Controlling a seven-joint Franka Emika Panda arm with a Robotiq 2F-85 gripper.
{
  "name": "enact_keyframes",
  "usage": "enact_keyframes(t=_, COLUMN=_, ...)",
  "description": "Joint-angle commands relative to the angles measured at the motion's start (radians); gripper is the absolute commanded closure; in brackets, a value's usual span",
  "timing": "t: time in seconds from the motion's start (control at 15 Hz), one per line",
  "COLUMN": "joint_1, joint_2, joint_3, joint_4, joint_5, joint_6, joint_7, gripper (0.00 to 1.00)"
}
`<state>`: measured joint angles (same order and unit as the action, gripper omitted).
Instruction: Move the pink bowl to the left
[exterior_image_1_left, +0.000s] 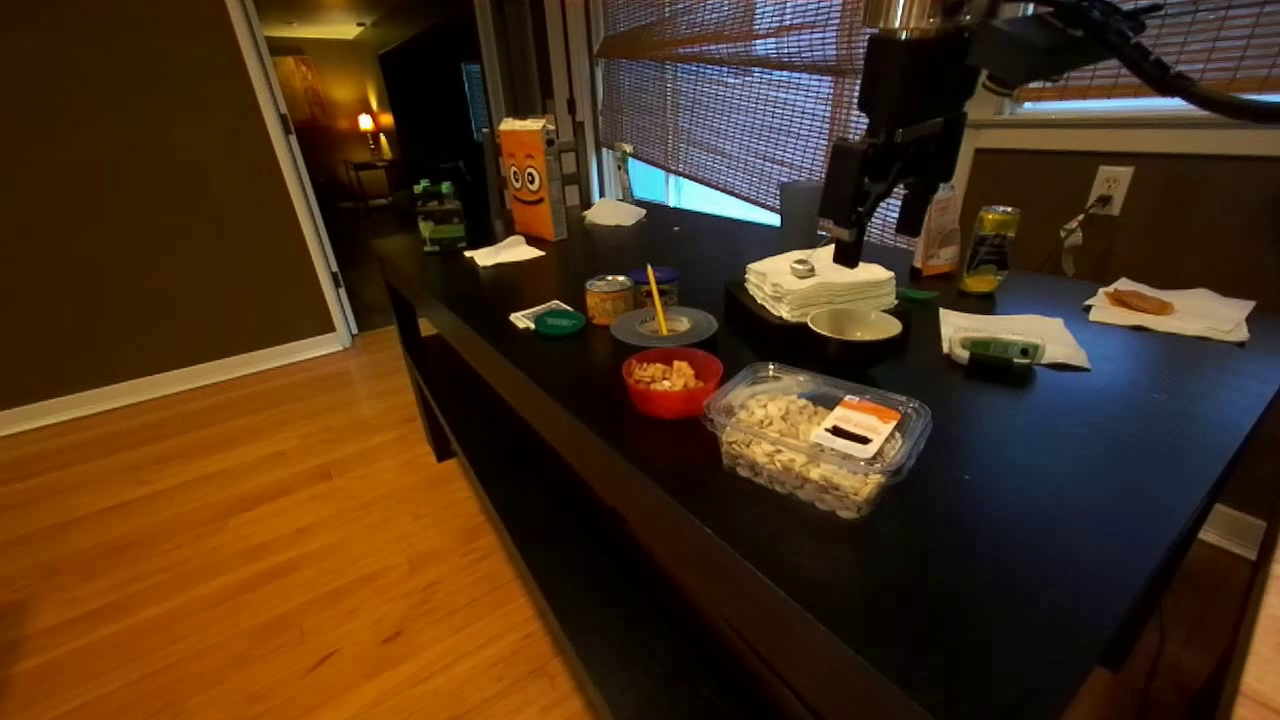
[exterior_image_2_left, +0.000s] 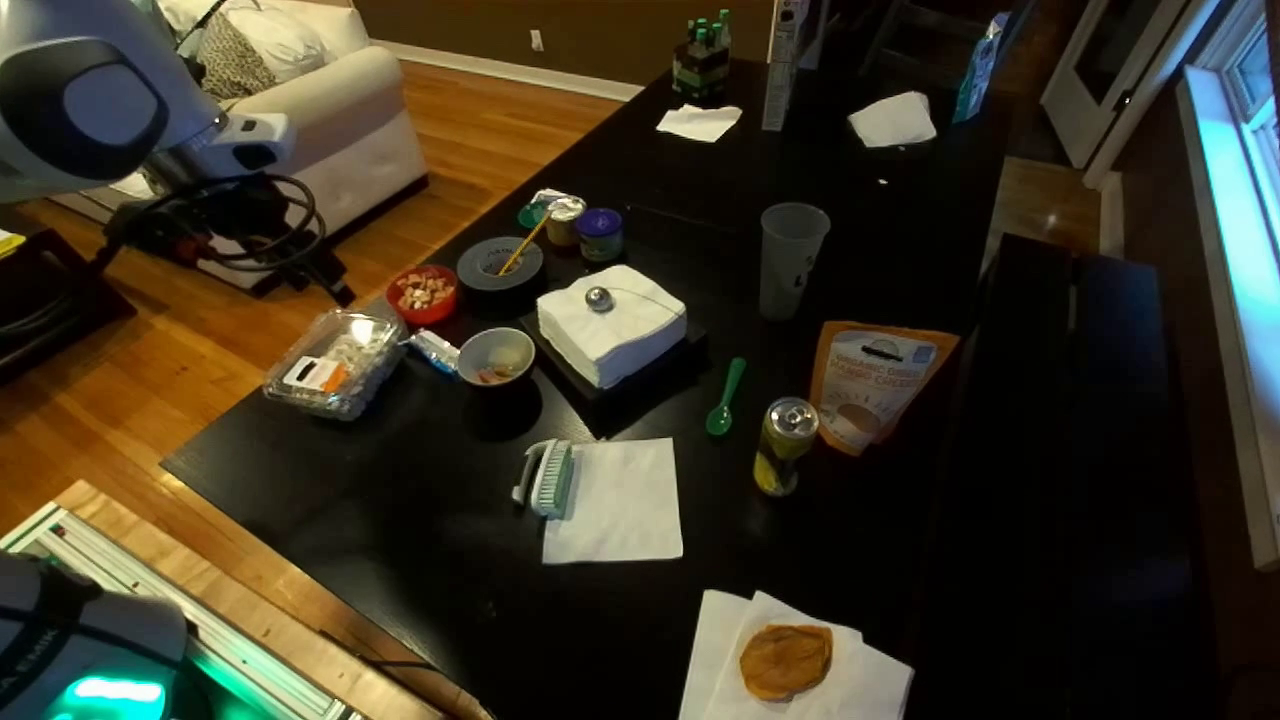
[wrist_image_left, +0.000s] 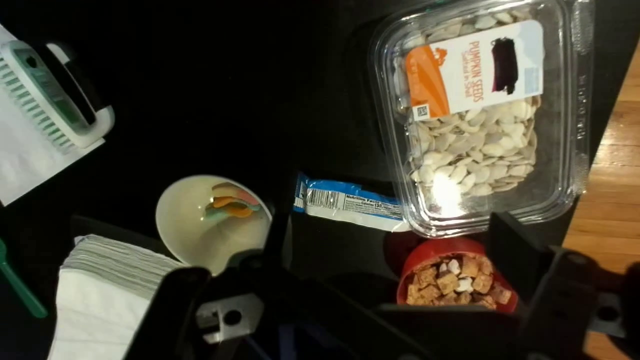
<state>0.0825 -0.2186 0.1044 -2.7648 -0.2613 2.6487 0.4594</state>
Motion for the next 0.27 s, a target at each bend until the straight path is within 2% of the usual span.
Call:
enact_keyframes(t=0.0, joint_1=-0.028, joint_2=0.002, joint_3=0.033, joint_4=-0.001, joint_5=0.015, joint_6=0.0, joint_7=-0.012, gripper=0.0)
enact_keyframes(t=0.2, joint_1=-0.026, joint_2=0.014, joint_3=0.034, joint_4=-0.002, joint_5=0.013, joint_6=-0.001, joint_7=-0.011, gripper=0.0)
